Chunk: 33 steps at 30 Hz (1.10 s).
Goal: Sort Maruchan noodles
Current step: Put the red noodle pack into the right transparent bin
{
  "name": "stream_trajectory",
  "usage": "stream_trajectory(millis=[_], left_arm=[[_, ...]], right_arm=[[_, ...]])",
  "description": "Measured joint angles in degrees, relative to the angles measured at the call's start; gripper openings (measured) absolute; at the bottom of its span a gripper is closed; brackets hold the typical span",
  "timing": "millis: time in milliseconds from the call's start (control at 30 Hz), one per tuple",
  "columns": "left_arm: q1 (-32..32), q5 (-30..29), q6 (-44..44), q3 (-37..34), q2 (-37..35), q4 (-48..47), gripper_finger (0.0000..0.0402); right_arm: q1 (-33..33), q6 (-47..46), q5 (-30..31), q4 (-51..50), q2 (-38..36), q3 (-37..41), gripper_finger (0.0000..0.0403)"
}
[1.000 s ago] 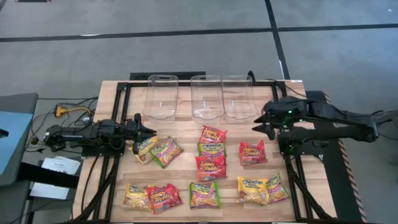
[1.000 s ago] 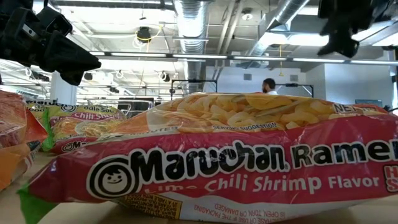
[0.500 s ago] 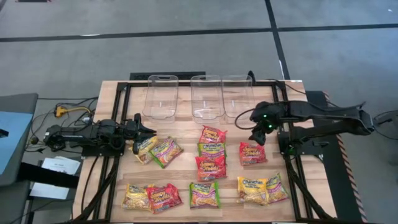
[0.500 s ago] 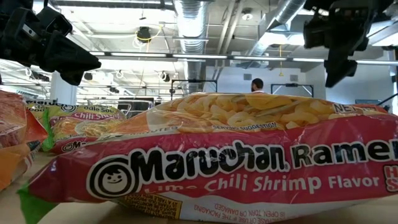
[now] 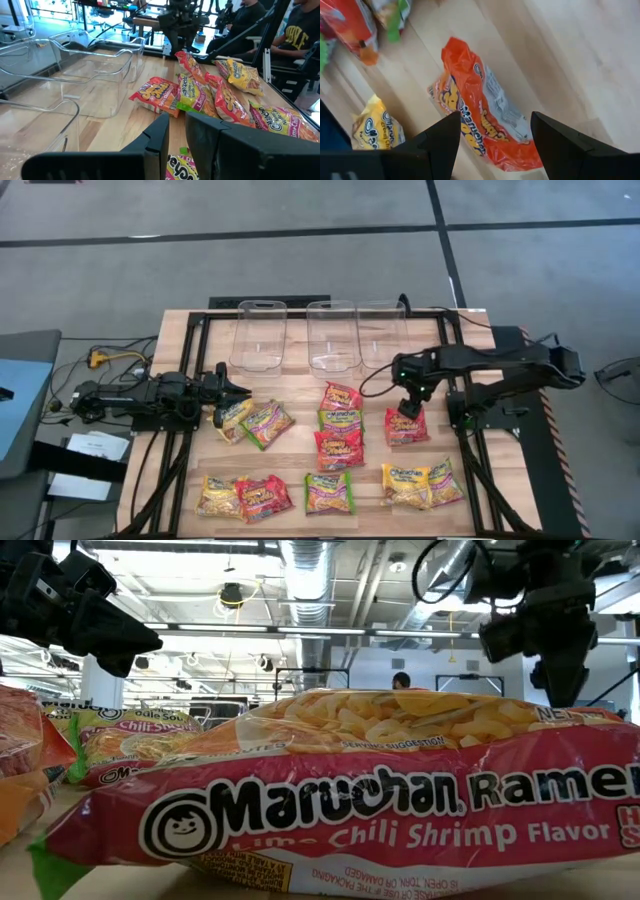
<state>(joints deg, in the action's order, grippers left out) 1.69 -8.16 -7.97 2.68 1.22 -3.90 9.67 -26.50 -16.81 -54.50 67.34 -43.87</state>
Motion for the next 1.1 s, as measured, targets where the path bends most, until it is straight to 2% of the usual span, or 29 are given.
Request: stream_trajectory(millis=[500,633,767,1100], left_arm=[[0.0,0.0,0.0,0.0,0.0,0.0,0.0051],[0.0,0.0,0.0,0.0,0.0,0.0,0.0051],[0.0,0.0,0.0,0.0,0.0,0.0,0.0051],[0.0,0.0,0.0,0.0,0.0,0.0,0.0051]], right_arm=[[-5.2,2.9,0.2,0.1,9.4,0.0,0.0265],[-5.7,2.6,0.2,0.1,12.2,0.0,0.025],[-6.9,2.7,0.0,0.1,14.2,-0.1,0.0205],[-9.3,3.0,-0.1,0.1,13.0,0.0,0.0037]])
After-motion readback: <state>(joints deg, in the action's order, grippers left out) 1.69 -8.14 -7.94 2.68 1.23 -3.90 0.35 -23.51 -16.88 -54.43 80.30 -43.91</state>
